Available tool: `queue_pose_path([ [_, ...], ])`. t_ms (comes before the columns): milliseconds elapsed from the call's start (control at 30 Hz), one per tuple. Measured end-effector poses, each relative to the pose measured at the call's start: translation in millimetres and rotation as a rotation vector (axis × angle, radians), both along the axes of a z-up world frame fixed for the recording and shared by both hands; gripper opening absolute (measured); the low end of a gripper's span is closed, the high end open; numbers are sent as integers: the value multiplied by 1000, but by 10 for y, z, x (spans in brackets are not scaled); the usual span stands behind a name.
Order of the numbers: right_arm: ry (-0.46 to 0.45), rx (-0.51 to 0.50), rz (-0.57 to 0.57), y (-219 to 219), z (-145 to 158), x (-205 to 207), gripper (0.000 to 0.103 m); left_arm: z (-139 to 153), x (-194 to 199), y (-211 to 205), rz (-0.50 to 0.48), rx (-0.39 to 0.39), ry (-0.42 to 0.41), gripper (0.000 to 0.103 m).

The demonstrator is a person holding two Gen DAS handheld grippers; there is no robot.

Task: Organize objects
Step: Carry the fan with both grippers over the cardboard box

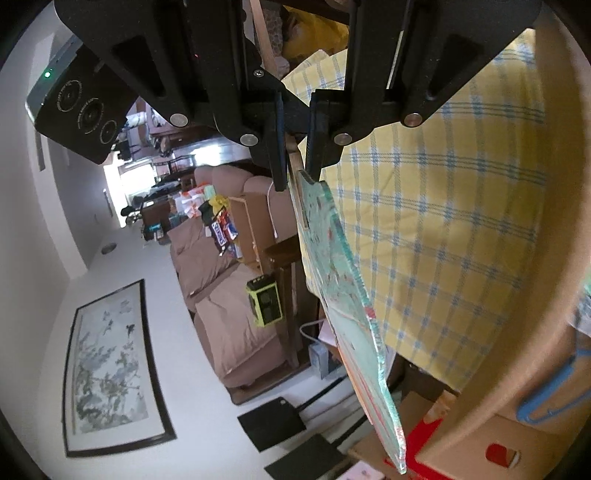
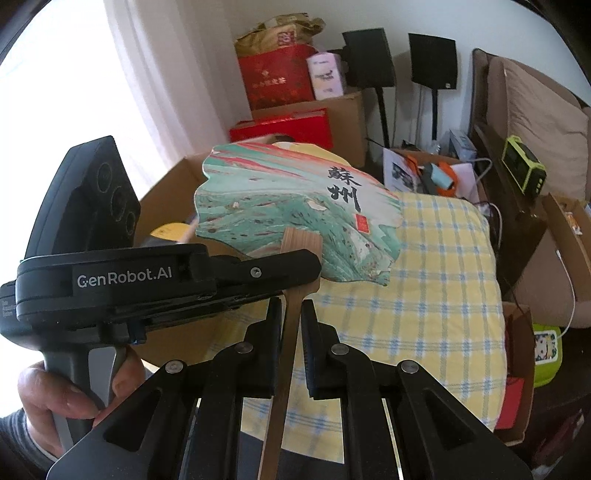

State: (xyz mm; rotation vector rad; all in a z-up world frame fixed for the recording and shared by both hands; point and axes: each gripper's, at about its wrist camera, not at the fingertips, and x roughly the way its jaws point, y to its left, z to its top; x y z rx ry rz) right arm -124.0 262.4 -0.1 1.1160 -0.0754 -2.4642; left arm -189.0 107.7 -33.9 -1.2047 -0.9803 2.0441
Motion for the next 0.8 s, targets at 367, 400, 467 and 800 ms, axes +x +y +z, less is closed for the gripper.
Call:
queue_pose_path([
  [367,45,-15,80,-652,265,-43,9,318,12,-683,82,-20,45,9],
  [400,46,-17,88,-739,274,-59,9,334,-4,-730,86,-25,46,9],
  [467,44,-24,99,-848,284,-85,9,364,-27,-867,98,-39,47,9],
  [800,36,-25,149,-1447,319,-245,9,400,-121,-1441,154,-62,40,9],
])
